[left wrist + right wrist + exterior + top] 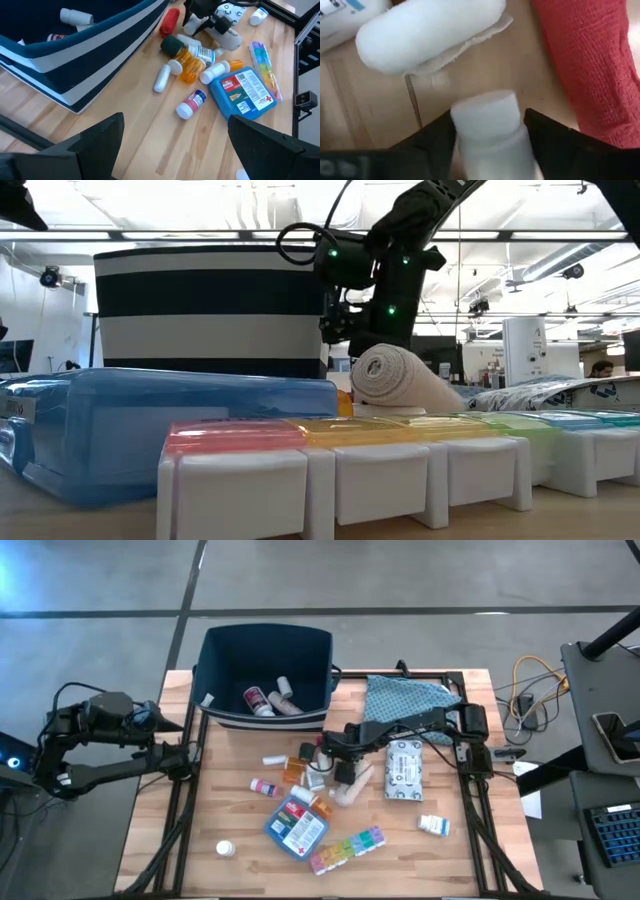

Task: Pick & place medical supplies in basket/bin
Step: Put the white pill bottle into the blue bin

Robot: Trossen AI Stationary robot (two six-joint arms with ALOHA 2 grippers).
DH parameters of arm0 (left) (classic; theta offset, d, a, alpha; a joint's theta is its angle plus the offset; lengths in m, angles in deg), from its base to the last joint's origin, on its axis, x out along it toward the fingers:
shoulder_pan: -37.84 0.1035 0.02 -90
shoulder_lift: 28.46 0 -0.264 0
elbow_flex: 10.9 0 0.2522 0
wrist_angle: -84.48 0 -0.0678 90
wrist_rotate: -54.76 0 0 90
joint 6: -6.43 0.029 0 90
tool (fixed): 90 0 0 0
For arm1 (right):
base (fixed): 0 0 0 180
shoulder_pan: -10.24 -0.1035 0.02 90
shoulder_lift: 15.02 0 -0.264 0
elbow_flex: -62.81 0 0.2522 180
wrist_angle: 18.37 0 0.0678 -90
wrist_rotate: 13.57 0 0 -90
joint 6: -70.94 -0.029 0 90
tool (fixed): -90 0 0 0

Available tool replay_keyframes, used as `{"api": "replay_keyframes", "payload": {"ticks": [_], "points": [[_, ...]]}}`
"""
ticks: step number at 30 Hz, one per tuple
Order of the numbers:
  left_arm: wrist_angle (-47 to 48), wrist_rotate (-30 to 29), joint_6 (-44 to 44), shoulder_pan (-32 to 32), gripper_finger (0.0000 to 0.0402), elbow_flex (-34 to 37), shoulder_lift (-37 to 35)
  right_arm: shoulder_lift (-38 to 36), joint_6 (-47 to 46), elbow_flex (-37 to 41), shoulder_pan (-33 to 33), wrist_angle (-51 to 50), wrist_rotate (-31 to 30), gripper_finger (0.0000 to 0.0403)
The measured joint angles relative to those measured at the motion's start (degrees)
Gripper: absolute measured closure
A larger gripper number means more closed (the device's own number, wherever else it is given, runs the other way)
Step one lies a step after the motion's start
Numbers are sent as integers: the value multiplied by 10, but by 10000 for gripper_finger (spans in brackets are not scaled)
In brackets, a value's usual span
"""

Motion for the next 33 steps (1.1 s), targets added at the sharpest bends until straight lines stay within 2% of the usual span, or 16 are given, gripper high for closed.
{"api": "replay_keyframes", "payload": {"ticks": [3,10,17,21,23,26,30,33], "points": [[0,0,-16,0,67,0,0,0,-3,-17,1,-19,-10,242],[-36,2,-58,0,67,0,0,-45,-40,-90,-1,-52,-4,242],[-41,2,-60,0,67,0,0,-129,-102,-196,-13,-57,7,234],[-41,2,-63,0,67,0,0,-140,-117,-270,-14,-1,-41,228],[-41,2,-63,0,67,0,0,-130,-107,-311,0,53,-68,227],[-41,4,-63,0,67,0,0,-86,-109,-385,44,83,-56,226],[-34,31,-63,0,67,0,0,-3,-116,-492,98,36,-45,224],[-13,49,-74,0,67,0,-3,47,-131,-575,119,-12,9,210]]}}
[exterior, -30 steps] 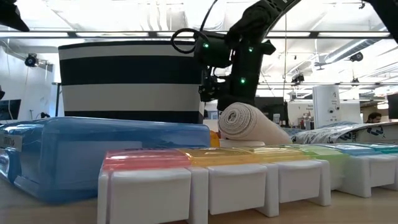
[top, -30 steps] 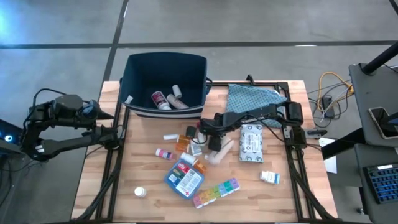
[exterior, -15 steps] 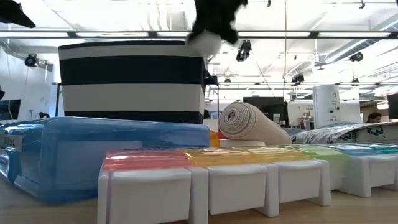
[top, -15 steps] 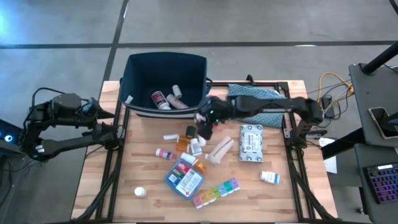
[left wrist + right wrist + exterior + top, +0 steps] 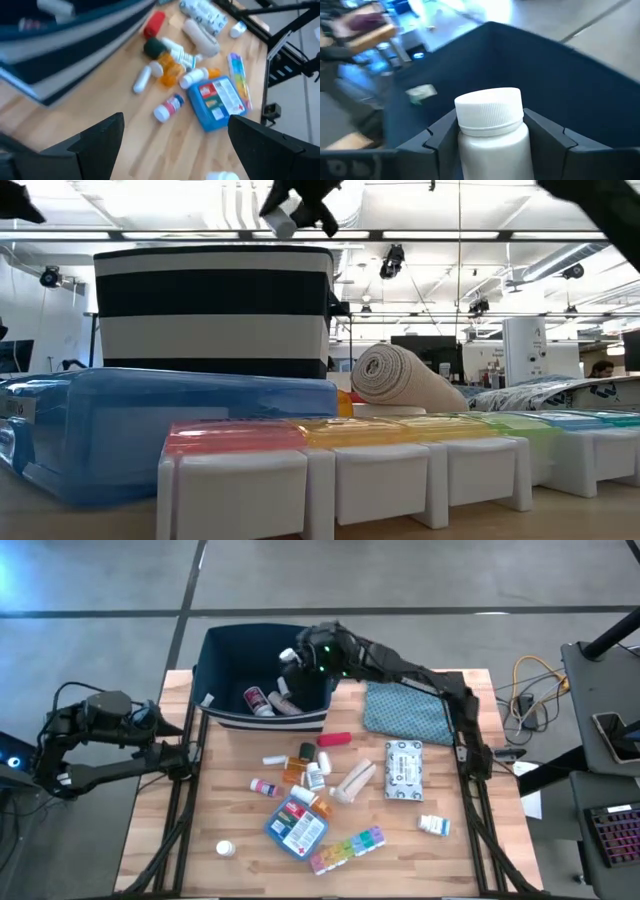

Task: Pick & place medical supplies in basket/bin
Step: Put the white pill bottle into the blue bin

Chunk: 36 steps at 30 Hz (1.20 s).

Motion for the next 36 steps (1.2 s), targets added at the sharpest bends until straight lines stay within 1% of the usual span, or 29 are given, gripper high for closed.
{"api": "replay_keyframes", "payload": {"ticks": [1,3,5,9,11,13,16,18,20,23,25,28,30,32,34,36], "points": [[10,3,-5,0,67,0,-2,13,-1,-22,3,-16,14,203],[22,10,-14,0,67,0,-7,15,-1,-8,5,-14,21,190],[23,17,-18,1,67,0,-16,15,5,11,5,-26,2,179],[23,21,-27,1,67,-1,-34,10,39,19,-2,-35,-52,167],[21,20,-27,1,67,-1,-40,7,60,15,-6,-32,-61,160],[1,20,-18,1,67,1,-41,8,70,8,-10,-35,-61,153],[-59,25,8,1,67,8,-28,9,75,-6,-18,-42,-62,144],[-106,50,29,1,69,18,-7,4,83,-14,-25,-47,-66,141],[-136,82,46,1,75,30,21,2,85,-21,-34,-70,-83,140],[-134,130,70,1,89,49,59,1,75,-21,-50,-118,-107,140],[-129,157,88,1,100,66,65,1,54,-20,-64,-163,-110,140],[-129,171,94,1,116,89,47,0,20,-19,-92,-221,-121,140],[-129,180,84,1,125,97,24,-1,8,-19,-114,-249,-133,140],[-145,190,52,0,130,102,-1,-1,-3,-19,-136,-267,-140,138],[-191,194,3,0,132,108,-24,-2,-8,-19,-157,-276,-140,137],[-271,190,-28,0,133,121,-40,-3,-8,-19,-173,-281,-140,138]]}}
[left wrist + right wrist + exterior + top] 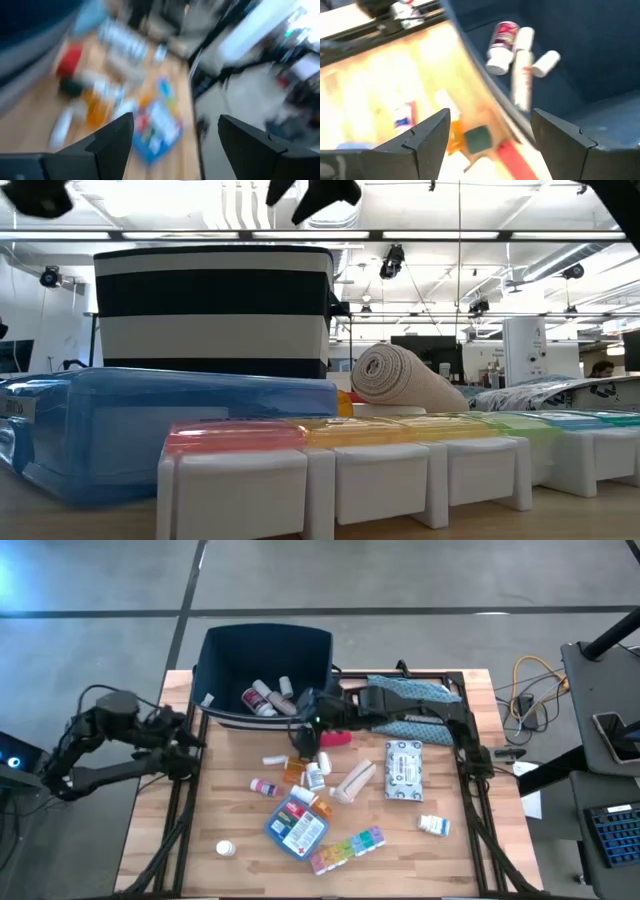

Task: Pick & place medical supplies in basket/bin
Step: Put the white pill bottle into the blue bin

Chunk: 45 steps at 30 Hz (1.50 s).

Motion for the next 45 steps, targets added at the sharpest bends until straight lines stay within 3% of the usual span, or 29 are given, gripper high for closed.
{"api": "replay_keyframes", "payload": {"ticks": [5,10,13,19,27,31,34,40,45], "points": [[-207,-9,-8,0,133,44,51,0,4,0,-24,-1,-2,136],[-256,54,0,-22,133,59,156,-6,0,0,-49,-26,-2,133],[-264,40,-4,-80,133,57,185,-9,-14,0,-66,-56,-4,135],[-332,-133,-63,-289,133,58,229,-18,-45,0,-108,-103,-44,132],[-246,-488,-233,-701,133,45,281,-29,-49,0,-132,-106,-61,135],[-223,-591,-256,-831,133,45,335,-29,-40,0,-134,-105,-61,135],[-221,-579,-300,-854,133,45,383,-29,-39,0,-134,-105,-64,131],[-209,-464,-322,-856,133,41,499,-29,-40,1,-138,-105,-73,129],[-125,-463,-361,-855,133,0,565,-29,-40,1,-143,-105,-73,128]]}}
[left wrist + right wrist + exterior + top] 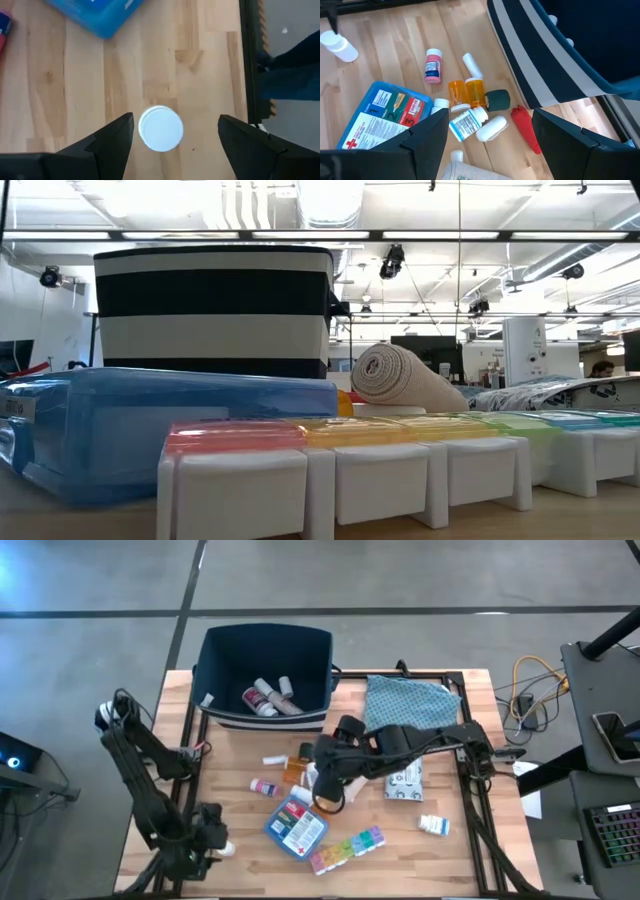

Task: Pick & place medical supplies in basket/bin
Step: Put the white pill bottle into the blue bin

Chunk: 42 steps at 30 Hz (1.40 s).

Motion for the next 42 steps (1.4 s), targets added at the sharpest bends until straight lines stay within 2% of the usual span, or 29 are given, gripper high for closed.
{"api": "replay_keyframes", "payload": {"ticks": [7,13,19,30,34,42], "points": [[6,7,6,0,132,-6,53,0,0,2,-2,0,0,129],[7,1,6,9,131,-4,67,0,5,2,-2,0,0,127],[3,3,2,9,131,22,70,0,15,2,-2,0,0,127],[-66,17,-6,14,134,93,69,0,13,9,-1,0,0,125],[-66,16,-11,16,155,104,64,0,12,12,0,0,0,126],[-66,-6,-12,26,222,103,62,1,12,17,3,1,-13,124]]}}
